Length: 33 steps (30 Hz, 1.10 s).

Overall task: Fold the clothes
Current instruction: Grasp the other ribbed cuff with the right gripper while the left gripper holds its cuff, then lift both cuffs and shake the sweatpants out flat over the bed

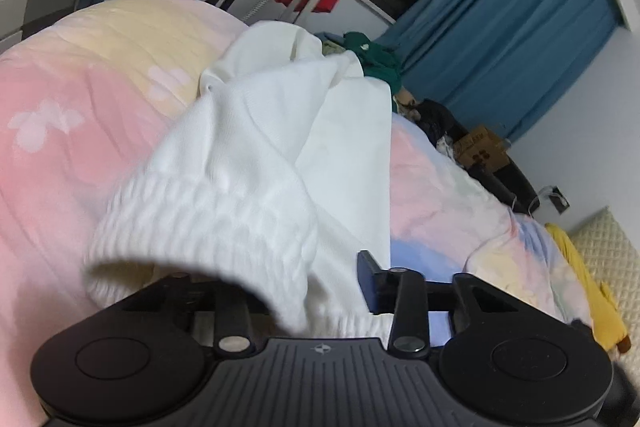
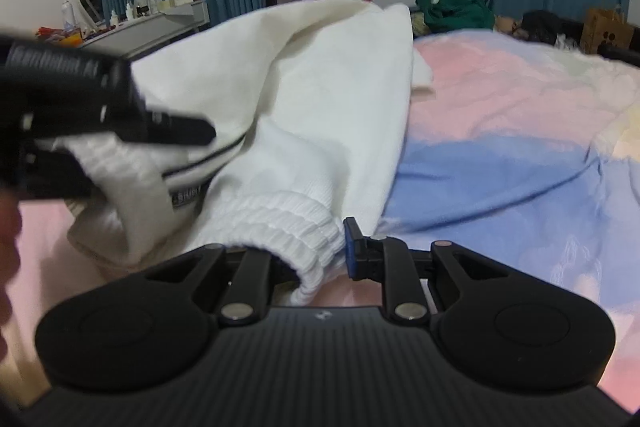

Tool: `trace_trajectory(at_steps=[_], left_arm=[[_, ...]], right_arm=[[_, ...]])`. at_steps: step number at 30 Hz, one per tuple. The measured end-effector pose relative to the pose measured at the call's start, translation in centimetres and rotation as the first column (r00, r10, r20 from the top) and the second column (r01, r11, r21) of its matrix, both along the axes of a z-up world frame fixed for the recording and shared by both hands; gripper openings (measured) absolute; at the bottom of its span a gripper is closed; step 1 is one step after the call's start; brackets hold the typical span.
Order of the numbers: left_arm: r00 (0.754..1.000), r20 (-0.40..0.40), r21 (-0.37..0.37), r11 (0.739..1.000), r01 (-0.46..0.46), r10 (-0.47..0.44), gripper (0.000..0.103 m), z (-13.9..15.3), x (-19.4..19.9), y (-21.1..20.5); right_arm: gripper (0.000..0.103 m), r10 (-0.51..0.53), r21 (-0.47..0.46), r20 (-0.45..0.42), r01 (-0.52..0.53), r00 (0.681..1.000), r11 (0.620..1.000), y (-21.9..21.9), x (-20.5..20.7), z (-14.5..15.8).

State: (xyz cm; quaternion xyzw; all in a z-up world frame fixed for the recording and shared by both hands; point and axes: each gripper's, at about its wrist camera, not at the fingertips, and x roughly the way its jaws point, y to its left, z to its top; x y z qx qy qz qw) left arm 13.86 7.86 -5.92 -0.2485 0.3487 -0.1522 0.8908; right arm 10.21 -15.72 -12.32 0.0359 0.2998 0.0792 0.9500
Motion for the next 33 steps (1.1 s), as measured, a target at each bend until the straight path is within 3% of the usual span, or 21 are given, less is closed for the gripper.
trace_trajectory(at_steps=[1, 3, 8, 12, 16, 20, 23, 26, 30, 33], left_arm=[[1.0, 0.003, 0.007, 1.0, -0.011, 0.011, 0.02, 0.3, 0.3, 0.0], [0.999, 0.009, 0.021, 0.999, -0.032, 0.032, 0.011, 1.0, 0.8, 0.2], [0.995, 0.055, 0.009, 0.996, -0.085, 0.084, 0.009, 4.7, 1.2, 3.1], [0.985, 0.12, 0.047, 0.99, -0.134, 0.128, 0.008, 9.6, 2.4, 6.9], [0.966, 0.161, 0.06, 0.975, -0.215, 0.203, 0.008, 13.7, 5.2, 11.3], [0.943, 0.135, 0.072, 0.946, -0.316, 0.305, 0.008, 15.8, 9.4, 16.1], [0.918, 0.082, 0.094, 0.914, -0.395, 0.389, 0.008, 15.0, 12.8, 20.1], [0.895, 0.034, 0.148, 0.883, -0.445, 0.445, 0.008, 11.6, 15.7, 23.4], [0.874, -0.082, 0.205, 0.866, -0.455, 0.479, 0.009, 5.9, 17.5, 26.4], [0.88, -0.089, 0.232, 0.869, -0.437, 0.466, 0.01, 3.7, 17.5, 26.8]], right_arm=[[0.019, 0.0, 0.015, -0.005, 0.0, 1.0, 1.0, -0.1, -0.1, 0.1], [0.019, -0.006, 0.033, -0.004, 0.007, 1.0, 0.999, -0.2, -0.6, 0.4], [0.019, -0.033, 0.033, 0.031, 0.032, 0.999, 0.999, 0.2, -2.6, 1.9], [0.019, -0.008, 0.08, 0.056, 0.004, 0.998, 0.997, 1.2, -4.5, 3.5], [0.019, 0.019, 0.199, 0.064, -0.031, 0.998, 0.98, 3.0, -5.3, 4.4], [0.02, 0.097, 0.38, 0.116, -0.135, 0.988, 0.915, 5.7, -4.9, 5.9], [0.02, 0.161, 0.44, 0.145, -0.21, 0.976, 0.873, 9.2, -4.0, 6.5], [0.02, 0.203, 0.487, 0.14, -0.246, 0.969, 0.838, 12.7, -2.2, 5.9], [0.02, 0.223, 0.466, 0.059, -0.225, 0.973, 0.856, 15.7, 0.2, 2.9], [0.021, 0.235, 0.433, 0.023, -0.222, 0.972, 0.874, 16.2, 1.1, 1.6]])
